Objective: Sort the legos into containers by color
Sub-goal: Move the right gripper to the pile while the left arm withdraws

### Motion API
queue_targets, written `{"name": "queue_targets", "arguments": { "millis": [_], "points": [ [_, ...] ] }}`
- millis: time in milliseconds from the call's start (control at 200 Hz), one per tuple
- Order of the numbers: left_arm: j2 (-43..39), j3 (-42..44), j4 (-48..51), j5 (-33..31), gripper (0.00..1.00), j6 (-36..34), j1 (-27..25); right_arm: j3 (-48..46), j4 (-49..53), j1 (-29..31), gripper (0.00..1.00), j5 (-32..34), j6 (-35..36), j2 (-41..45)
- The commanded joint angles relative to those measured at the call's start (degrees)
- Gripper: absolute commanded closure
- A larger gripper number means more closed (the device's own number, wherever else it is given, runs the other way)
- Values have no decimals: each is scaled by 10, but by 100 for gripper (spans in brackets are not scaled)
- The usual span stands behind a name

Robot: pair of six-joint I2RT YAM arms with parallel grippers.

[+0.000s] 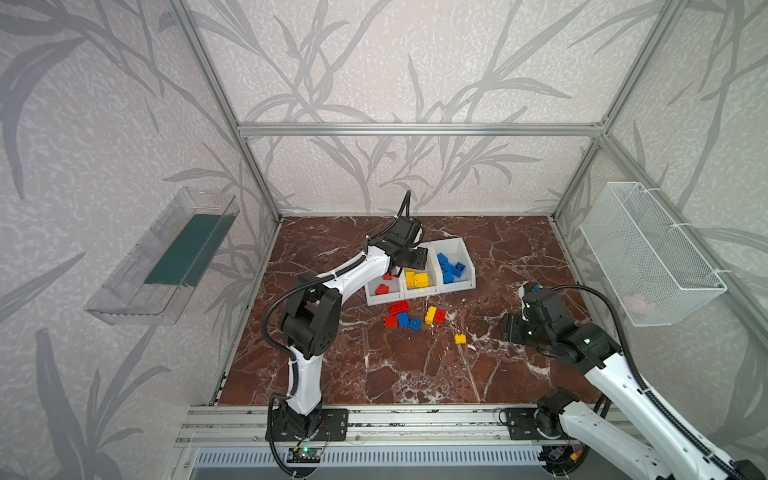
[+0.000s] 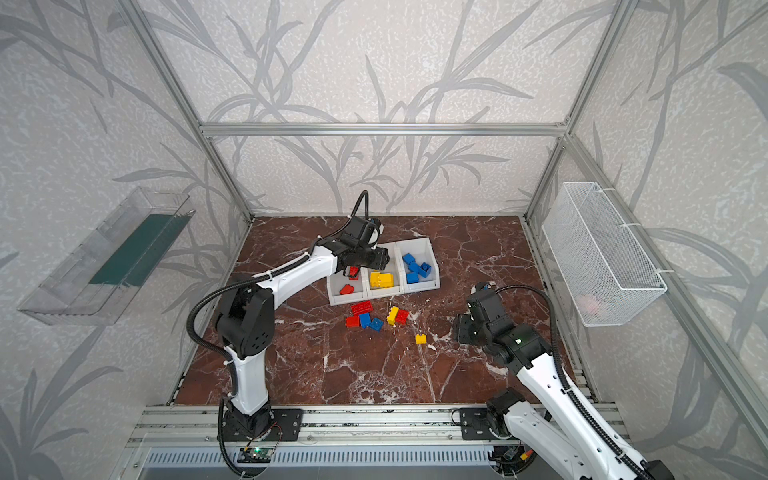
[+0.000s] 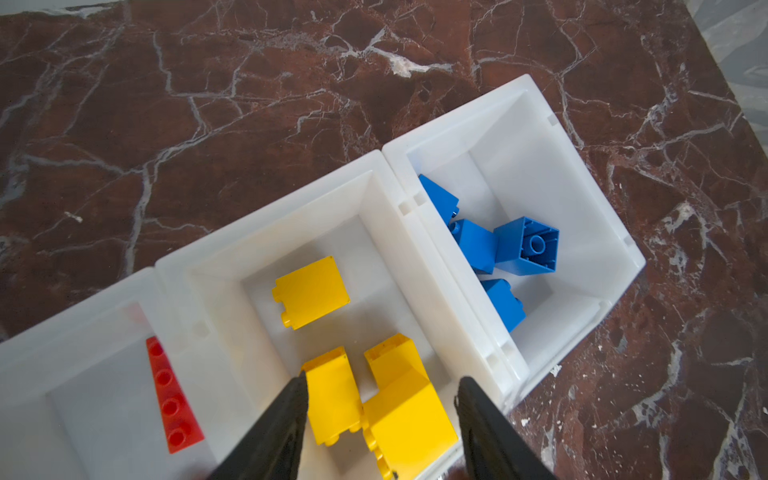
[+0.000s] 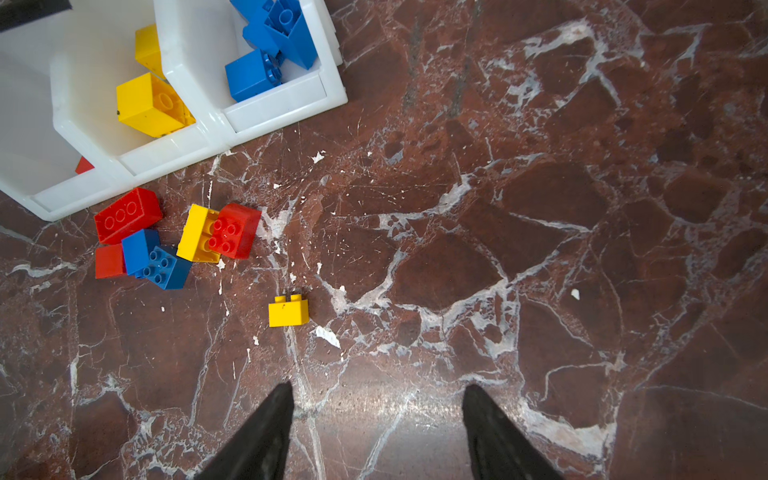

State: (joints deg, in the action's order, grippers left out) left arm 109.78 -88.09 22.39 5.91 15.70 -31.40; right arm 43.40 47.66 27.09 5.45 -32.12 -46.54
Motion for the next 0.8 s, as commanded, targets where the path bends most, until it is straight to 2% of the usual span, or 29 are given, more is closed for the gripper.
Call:
{"name": "queue_targets", "arguments": {
  "millis": [0, 175, 375, 545, 795],
  "points": [
    [-83, 46, -19, -7, 39, 16, 17, 25, -24, 25, 35, -3, 11, -29],
    [-204, 170, -23, -45, 39, 48, 46, 56, -71, 99, 34, 22, 9, -130],
    [-355, 327, -16, -62, 36, 74, 78, 134, -117, 166, 33, 26, 9, -286],
    [-456, 415, 14, -87, 35, 97, 92, 237, -135, 212, 30, 16, 32, -433],
    [-559, 500, 31, -76, 35, 144, 93, 398, -122, 247, 21, 28, 41, -618]
  ]
}}
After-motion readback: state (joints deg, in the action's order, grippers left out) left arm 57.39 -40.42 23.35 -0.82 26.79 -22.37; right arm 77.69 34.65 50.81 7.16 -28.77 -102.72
